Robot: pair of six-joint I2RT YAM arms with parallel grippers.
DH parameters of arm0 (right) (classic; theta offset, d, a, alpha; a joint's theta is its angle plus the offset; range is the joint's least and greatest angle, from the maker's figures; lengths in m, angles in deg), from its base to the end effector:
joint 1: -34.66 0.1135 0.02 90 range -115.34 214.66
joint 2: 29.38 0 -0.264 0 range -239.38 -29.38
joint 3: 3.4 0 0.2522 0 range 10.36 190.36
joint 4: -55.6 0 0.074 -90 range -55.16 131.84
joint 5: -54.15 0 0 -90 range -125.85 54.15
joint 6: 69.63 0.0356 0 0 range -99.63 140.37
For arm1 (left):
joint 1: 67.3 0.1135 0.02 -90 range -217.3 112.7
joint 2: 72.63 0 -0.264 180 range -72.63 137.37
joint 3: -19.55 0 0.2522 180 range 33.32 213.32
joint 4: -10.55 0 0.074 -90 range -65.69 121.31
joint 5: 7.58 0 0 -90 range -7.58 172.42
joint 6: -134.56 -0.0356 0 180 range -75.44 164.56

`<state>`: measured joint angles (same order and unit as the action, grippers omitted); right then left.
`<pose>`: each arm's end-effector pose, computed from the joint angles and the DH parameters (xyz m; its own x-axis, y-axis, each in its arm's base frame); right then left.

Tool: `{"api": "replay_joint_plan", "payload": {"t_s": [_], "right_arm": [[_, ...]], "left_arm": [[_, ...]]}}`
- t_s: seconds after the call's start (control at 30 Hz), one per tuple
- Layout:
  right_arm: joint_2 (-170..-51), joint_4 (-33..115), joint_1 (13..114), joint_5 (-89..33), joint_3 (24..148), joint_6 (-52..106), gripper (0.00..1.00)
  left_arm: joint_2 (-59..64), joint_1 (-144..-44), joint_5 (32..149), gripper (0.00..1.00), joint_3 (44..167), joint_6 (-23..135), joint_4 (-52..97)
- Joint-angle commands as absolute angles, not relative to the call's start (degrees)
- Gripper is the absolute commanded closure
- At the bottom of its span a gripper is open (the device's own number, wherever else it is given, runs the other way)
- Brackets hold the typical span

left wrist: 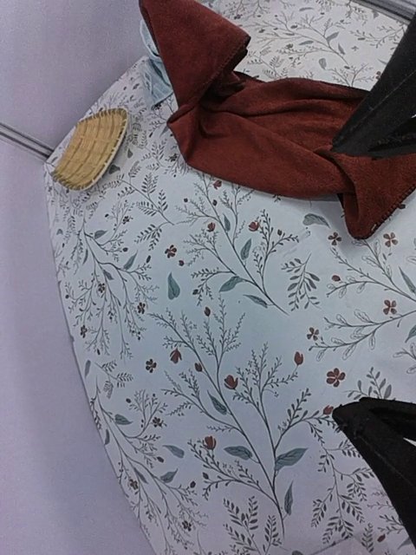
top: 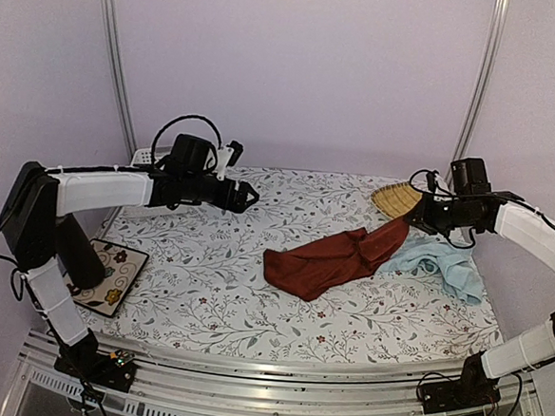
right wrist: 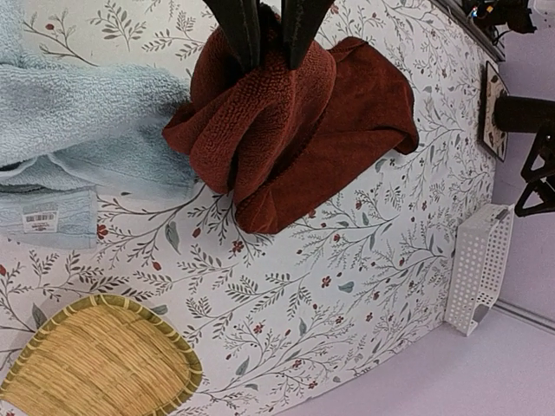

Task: Roll the towels
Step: Place the towel at the center of the board.

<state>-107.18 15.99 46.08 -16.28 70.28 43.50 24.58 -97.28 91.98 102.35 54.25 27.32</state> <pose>0.2853 0.0698 0.2791 -0.7896 0.2181 -0.5736 -0.1236 0.8590 0.4968 0.3355 -0.2004 0.2562 -0.5457 0.1232 -0.8289 0.5316 0.8155 -0.2288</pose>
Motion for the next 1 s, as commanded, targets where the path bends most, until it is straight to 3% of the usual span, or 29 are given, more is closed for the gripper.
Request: {"api": "replay_joint_plan", "payload": {"t_s": [0.0,0.2,0.37,0.6,0.83,0.97], "right_arm": [[-107.20,11.26,45.33,-24.65,70.26,44.88,0.87],[-109.84,9.44,45.16,-26.43,70.93,46.77,0.82],[-109.86,7.66,45.12,-28.18,71.97,46.35,0.45],[-108.79,4.45,45.03,-30.75,74.34,45.85,0.19],[-107.90,-0.51,45.04,-32.31,75.88,47.24,0.04],[-106.48,-1.82,45.03,-30.75,74.69,48.16,0.01]], "left_arm": [[29.78,-100.86,91.69,0.03,106.43,54.10,30.96],[39.13,-104.15,90.46,0.03,116.68,52.95,39.66],[46.60,-106.89,86.93,0.03,123.18,51.30,45.72],[50.36,-109.13,84.98,0.03,126.02,50.19,49.01],[53.95,-111.88,80.18,0.03,129.00,46.92,56.04],[53.22,-112.27,79.61,0.03,127.29,46.54,56.57]]}}
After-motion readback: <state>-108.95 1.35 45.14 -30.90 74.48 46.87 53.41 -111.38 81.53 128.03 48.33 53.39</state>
